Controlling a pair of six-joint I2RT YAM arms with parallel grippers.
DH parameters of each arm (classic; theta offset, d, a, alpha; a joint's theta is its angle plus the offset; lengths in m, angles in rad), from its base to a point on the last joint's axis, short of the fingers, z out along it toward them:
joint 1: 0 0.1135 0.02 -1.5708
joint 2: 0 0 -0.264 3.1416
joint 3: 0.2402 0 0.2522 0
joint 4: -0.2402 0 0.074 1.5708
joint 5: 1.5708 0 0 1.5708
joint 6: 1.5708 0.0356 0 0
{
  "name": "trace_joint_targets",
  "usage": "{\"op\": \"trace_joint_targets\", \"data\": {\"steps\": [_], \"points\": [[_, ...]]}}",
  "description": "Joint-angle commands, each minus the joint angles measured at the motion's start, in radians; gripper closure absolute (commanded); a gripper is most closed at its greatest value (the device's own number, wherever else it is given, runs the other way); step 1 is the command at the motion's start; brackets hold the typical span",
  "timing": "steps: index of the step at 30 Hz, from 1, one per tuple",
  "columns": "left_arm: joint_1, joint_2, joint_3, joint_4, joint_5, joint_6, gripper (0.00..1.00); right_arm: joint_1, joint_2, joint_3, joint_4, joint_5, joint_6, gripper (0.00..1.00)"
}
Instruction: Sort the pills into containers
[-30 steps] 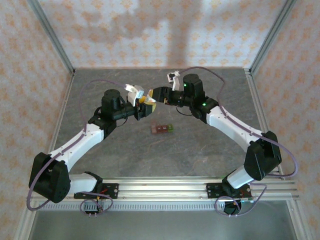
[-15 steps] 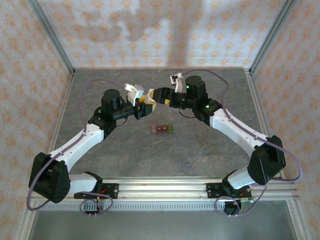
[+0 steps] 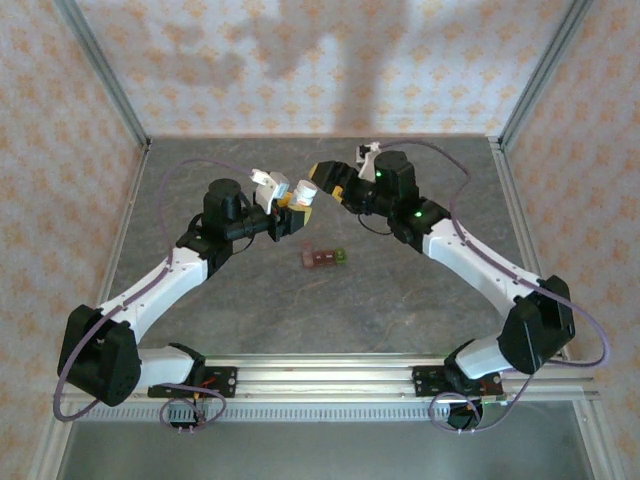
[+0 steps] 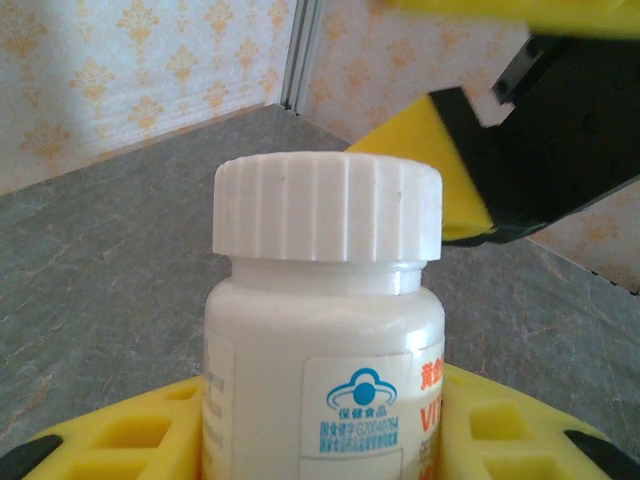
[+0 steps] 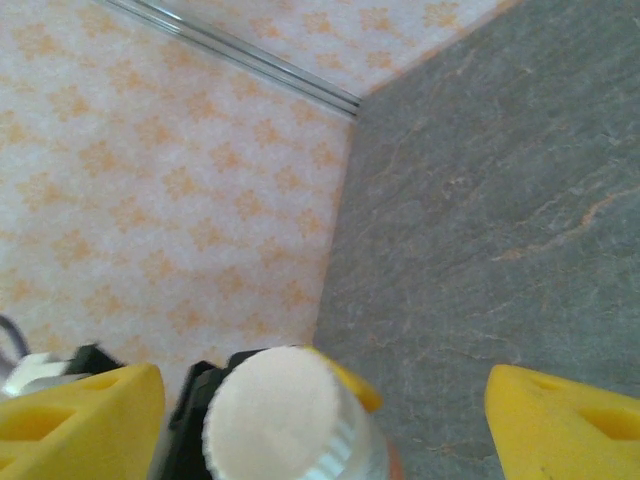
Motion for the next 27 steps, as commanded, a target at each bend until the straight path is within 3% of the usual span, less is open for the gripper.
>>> {"op": "trace_joint_targets", "data": {"steps": [1, 7, 15, 23, 27], "points": [[0.012, 0.006, 0.003, 0.005, -0.009, 0.025, 1.00, 0.028, 0.039, 0.050, 0.024, 0.026, 0.025, 0.18], [0.012, 0.007, -0.002, 0.016, -0.007, 0.017, 1.00, 0.060, 0.092, 0.097, 0.024, 0.021, 0.019, 0.20], [0.012, 0.007, -0.003, 0.022, -0.007, 0.015, 1.00, 0.067, 0.124, 0.129, 0.016, 0.005, 0.010, 0.30], [0.012, 0.005, -0.001, 0.029, -0.008, 0.004, 1.00, 0.064, 0.094, 0.092, -0.013, 0.006, -0.047, 0.61], [0.012, 0.001, 0.000, 0.036, -0.002, -0.003, 1.00, 0.032, 0.059, 0.033, 0.028, -0.044, -0.111, 0.67]]}}
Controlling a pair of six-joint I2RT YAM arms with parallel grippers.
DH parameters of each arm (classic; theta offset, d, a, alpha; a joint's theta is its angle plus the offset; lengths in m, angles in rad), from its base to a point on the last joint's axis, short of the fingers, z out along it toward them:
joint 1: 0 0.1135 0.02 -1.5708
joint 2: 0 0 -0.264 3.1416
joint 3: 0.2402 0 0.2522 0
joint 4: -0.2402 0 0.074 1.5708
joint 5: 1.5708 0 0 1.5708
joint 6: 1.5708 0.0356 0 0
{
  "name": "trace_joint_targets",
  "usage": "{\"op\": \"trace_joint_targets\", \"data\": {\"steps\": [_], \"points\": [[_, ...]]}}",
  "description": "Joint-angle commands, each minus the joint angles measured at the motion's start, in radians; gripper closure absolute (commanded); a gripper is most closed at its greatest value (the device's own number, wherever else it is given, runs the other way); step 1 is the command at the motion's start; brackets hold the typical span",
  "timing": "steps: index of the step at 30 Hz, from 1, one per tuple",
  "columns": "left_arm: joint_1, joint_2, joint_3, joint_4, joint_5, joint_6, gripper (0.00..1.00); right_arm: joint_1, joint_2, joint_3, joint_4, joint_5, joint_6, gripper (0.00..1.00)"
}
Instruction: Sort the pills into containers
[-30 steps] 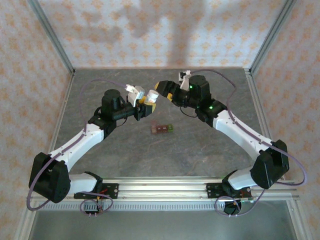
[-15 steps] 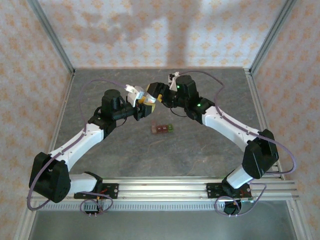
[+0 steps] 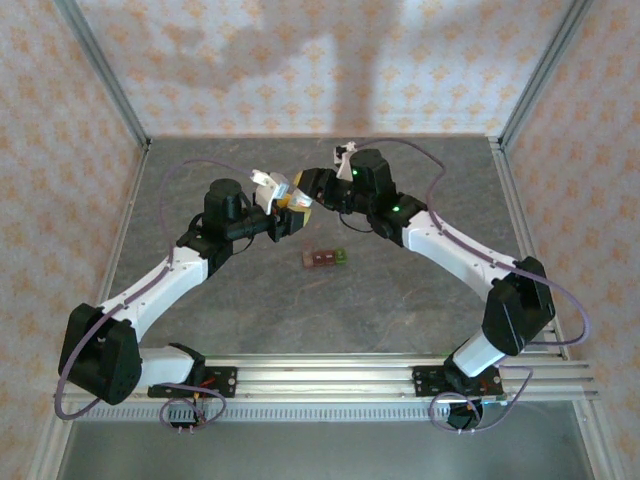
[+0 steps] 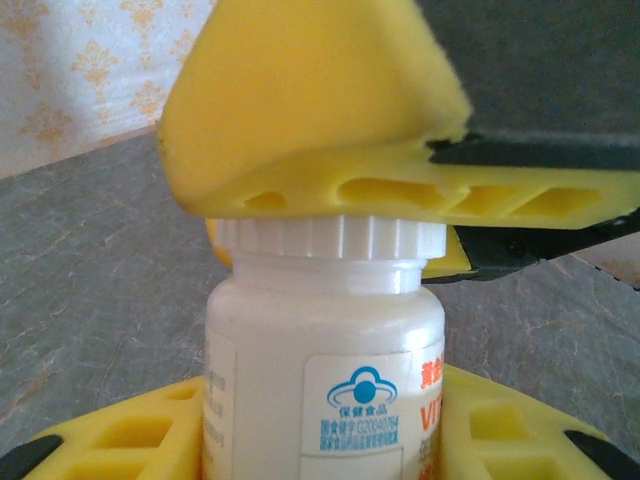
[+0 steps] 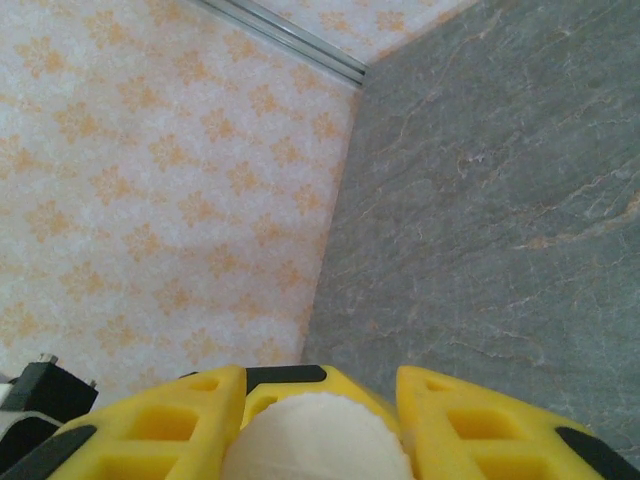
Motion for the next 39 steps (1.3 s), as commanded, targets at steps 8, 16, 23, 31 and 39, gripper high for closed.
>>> {"op": "trace_joint_targets", "data": {"steps": [8, 16, 23, 31, 39], "points": [[0.007, -0.018, -0.015, 0.101, 0.020, -0.053, 1.00, -0.114, -0.084, -0.169, 0.188, -0.245, -0.084, 0.63], [0.008, -0.017, -0.012, 0.102, 0.020, -0.059, 1.00, -0.092, -0.070, -0.152, 0.183, -0.226, -0.068, 0.65], [0.008, -0.015, -0.023, 0.116, -0.003, -0.063, 1.00, -0.054, -0.054, -0.137, 0.178, -0.009, 0.090, 0.73], [0.007, -0.015, -0.032, 0.135, -0.008, -0.076, 1.00, -0.021, -0.067, -0.130, 0.288, 0.100, 0.135, 0.74], [0.007, -0.020, -0.035, 0.134, -0.008, -0.072, 1.00, -0.072, -0.094, -0.149, 0.296, 0.019, 0.031, 0.74]]}}
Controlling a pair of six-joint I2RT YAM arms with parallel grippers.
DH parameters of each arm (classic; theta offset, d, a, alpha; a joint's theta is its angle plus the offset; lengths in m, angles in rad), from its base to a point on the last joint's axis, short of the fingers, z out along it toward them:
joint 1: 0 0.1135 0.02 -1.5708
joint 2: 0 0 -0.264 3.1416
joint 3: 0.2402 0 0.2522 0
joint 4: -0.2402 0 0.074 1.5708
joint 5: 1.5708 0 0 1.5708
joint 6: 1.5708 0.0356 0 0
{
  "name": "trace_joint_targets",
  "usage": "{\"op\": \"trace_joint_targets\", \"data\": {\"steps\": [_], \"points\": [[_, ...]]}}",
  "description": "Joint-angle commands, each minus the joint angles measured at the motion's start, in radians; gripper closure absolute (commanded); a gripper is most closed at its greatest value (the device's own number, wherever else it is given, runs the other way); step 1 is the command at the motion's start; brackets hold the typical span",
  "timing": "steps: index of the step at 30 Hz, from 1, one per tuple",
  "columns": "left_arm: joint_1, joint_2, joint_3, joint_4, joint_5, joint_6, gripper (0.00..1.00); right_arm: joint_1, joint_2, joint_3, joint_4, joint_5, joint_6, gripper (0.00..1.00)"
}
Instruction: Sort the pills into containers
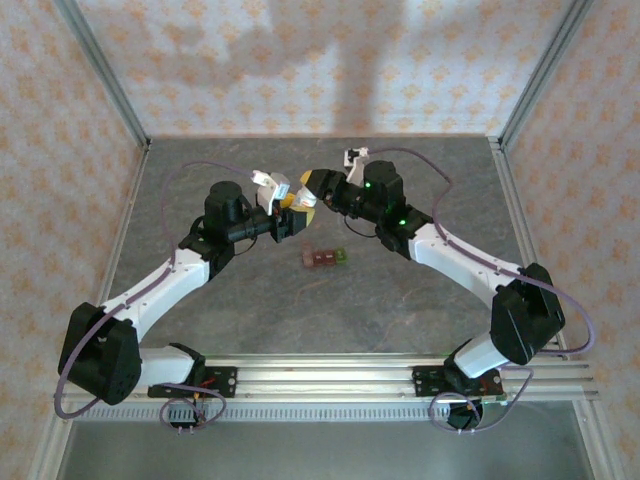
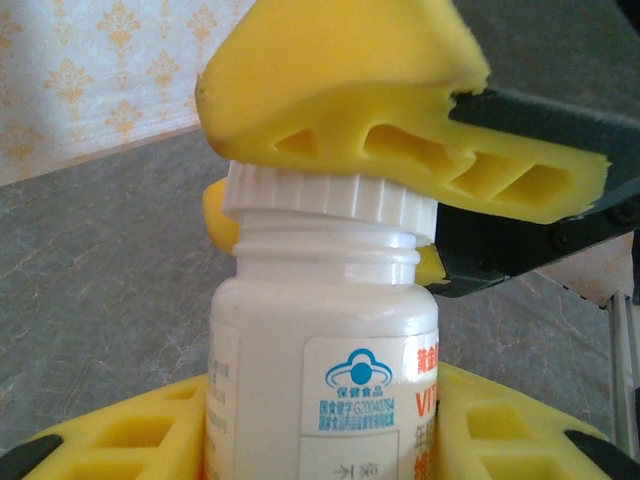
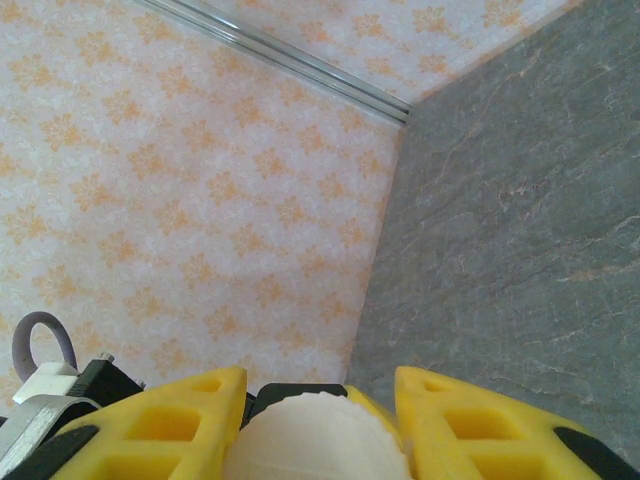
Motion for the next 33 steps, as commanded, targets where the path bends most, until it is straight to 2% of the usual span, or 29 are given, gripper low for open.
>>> {"op": "trace_joint_targets", "data": {"steps": [1, 6, 9, 13, 20, 25, 33], "points": [[0.020, -0.022, -0.008, 0.042, -0.024, -0.006, 1.00, -0.063, -0.037, 0.009, 0.040, -0.014, -0.072, 0.74], [0.020, -0.024, -0.004, 0.029, -0.020, 0.001, 1.00, -0.129, -0.042, 0.034, -0.043, -0.138, -0.143, 0.74], [0.020, -0.025, -0.005, 0.028, -0.021, 0.001, 1.00, -0.155, -0.063, 0.017, -0.077, -0.119, -0.160, 0.74], [0.020, -0.033, -0.004, 0.023, -0.027, 0.004, 1.00, -0.179, -0.091, -0.023, -0.178, -0.023, -0.200, 0.73], [0.020, -0.062, -0.007, -0.016, -0.062, 0.015, 1.00, -0.188, -0.114, -0.119, -0.442, 0.314, -0.270, 0.72], [0.020, -0.092, -0.036, -0.026, -0.092, 0.016, 1.00, -0.187, -0.099, -0.184, -0.506, 0.478, -0.280, 0.73], [0.020, -0.129, -0.061, -0.042, -0.119, 0.019, 1.00, -0.187, -0.026, -0.190, -0.563, 0.655, -0.260, 0.74]]}}
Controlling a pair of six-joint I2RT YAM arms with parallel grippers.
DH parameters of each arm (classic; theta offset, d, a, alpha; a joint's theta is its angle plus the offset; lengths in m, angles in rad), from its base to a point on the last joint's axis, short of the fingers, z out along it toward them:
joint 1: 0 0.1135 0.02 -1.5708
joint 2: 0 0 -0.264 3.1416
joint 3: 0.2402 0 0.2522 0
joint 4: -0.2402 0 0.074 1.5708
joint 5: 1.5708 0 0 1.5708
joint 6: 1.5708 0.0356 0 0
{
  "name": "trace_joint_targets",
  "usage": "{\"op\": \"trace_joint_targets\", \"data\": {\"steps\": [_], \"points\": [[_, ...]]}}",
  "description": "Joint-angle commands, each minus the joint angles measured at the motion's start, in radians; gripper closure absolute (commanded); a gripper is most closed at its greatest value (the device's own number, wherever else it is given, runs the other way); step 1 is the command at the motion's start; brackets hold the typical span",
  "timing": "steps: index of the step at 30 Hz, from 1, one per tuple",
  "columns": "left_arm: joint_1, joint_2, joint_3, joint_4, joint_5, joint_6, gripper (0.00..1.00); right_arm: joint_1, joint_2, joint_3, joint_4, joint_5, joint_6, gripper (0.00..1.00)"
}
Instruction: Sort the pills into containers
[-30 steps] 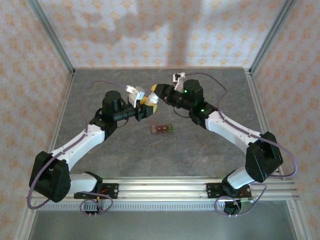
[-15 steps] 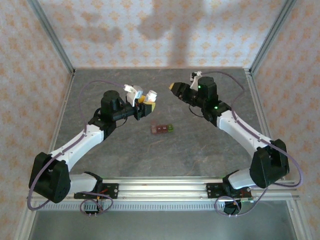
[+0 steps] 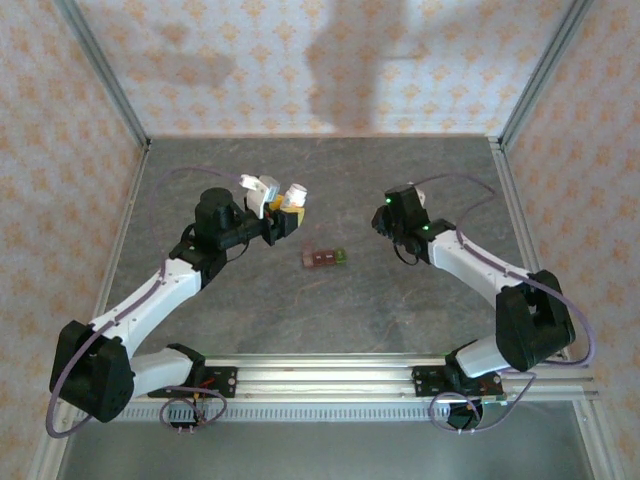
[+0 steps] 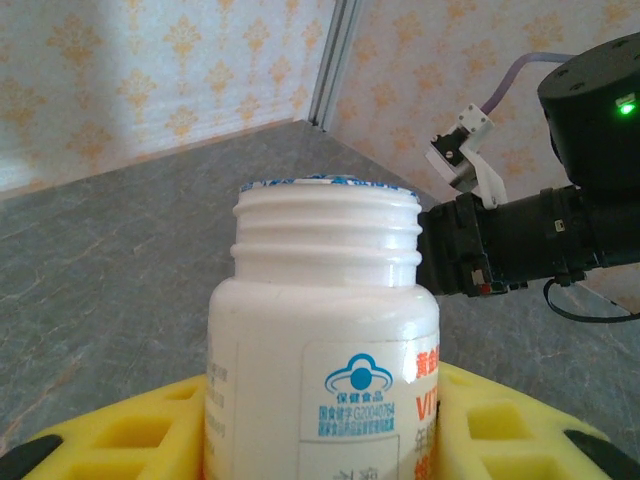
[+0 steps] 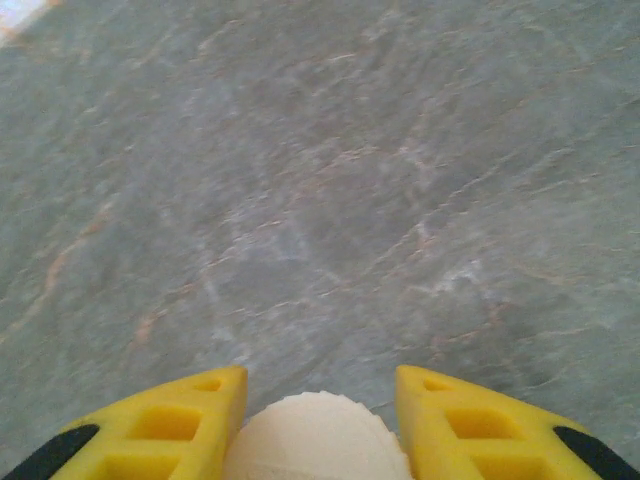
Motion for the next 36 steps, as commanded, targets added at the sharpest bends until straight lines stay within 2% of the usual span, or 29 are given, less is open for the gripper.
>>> {"op": "trace_joint_targets", "data": {"steps": [1, 9, 26, 36], "points": [[0.007, -0.035, -0.008, -0.001, -0.029, 0.015, 1.00, -0.005, 0.032, -0.001, -0.041, 0.154, 0.001, 0.74], [0.007, -0.040, -0.011, -0.012, -0.030, 0.019, 1.00, -0.005, 0.130, 0.024, -0.081, 0.278, 0.087, 0.74], [0.008, -0.046, -0.025, -0.014, -0.029, 0.017, 1.00, -0.005, 0.262, 0.063, -0.135, 0.277, 0.182, 0.74], [0.007, -0.040, -0.031, 0.004, -0.024, 0.007, 1.00, -0.005, 0.295, 0.044, -0.147, 0.256, 0.214, 0.61]]}}
